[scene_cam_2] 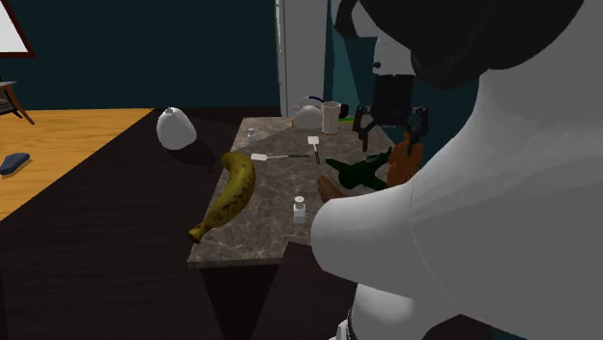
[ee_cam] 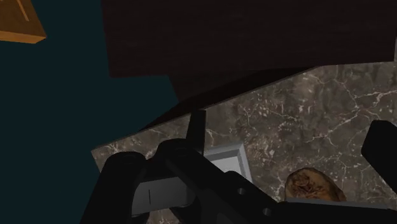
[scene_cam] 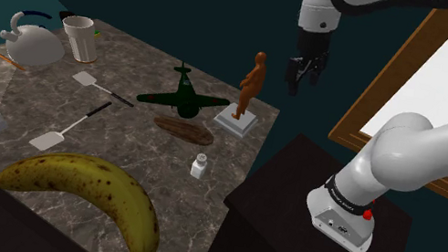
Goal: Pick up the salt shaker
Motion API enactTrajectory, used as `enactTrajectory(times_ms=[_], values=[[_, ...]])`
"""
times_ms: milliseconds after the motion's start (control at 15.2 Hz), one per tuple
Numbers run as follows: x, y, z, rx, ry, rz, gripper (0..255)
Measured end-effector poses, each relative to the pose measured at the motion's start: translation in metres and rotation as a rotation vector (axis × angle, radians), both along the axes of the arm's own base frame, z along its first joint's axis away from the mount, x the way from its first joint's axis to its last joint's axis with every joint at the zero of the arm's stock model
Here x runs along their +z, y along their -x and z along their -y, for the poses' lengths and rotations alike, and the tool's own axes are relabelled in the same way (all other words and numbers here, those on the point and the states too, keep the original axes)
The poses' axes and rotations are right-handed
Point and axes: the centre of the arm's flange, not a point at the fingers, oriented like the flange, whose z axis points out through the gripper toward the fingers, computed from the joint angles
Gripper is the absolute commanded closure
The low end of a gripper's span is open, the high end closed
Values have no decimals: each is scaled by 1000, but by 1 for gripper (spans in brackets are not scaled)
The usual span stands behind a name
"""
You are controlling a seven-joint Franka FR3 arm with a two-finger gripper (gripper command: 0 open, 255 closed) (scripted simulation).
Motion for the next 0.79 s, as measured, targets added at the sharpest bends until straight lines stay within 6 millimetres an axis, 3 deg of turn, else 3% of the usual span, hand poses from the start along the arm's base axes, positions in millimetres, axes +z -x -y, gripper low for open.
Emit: enactTrajectory(times_ms=[792], values=[[-108,-46,-106,47,1,24,0]])
